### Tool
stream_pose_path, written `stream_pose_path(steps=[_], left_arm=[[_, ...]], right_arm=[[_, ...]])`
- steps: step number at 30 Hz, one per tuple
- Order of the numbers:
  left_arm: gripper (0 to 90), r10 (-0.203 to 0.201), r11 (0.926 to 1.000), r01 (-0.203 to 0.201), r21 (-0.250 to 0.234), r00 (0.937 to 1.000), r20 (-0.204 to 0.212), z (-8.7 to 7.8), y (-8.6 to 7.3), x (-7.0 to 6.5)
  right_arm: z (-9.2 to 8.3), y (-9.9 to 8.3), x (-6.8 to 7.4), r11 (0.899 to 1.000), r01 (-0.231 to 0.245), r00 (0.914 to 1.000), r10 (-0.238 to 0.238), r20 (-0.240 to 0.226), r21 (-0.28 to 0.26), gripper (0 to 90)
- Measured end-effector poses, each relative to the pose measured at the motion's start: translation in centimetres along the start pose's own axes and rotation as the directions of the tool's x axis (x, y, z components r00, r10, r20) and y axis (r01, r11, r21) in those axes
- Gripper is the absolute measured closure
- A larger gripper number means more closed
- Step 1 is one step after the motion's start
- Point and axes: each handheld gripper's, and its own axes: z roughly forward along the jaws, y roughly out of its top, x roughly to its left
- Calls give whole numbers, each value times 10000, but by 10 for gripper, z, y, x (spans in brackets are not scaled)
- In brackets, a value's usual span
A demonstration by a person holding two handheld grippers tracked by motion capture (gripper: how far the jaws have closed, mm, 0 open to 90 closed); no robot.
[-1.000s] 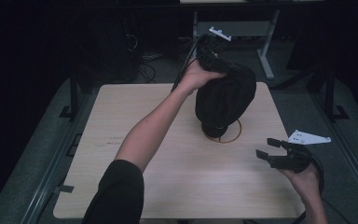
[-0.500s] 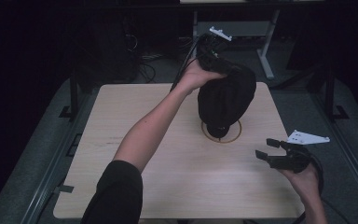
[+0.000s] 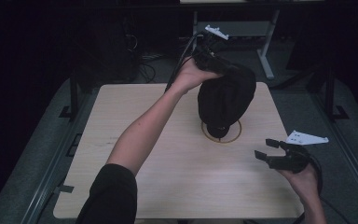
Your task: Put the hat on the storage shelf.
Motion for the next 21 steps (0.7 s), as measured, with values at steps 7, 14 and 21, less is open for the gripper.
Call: stream_pose_path(steps=[7,14,21], left_arm=[[429,47,9999,-49,-100,9998,-185,-14,-6,-3],[417,-100,9997,93,-246,9995,-295,-29,-16,-2],[407,-372,9985,357,-412,9986,-377,-42,-29,-1]], right_arm=[[1,0,2,10000,8,10000,-8,29,43,257],[4,1,6,9999,79,10000,-79,-2,99,255],[4,2,8,9999,83,10000,-83,-30,97,250]])
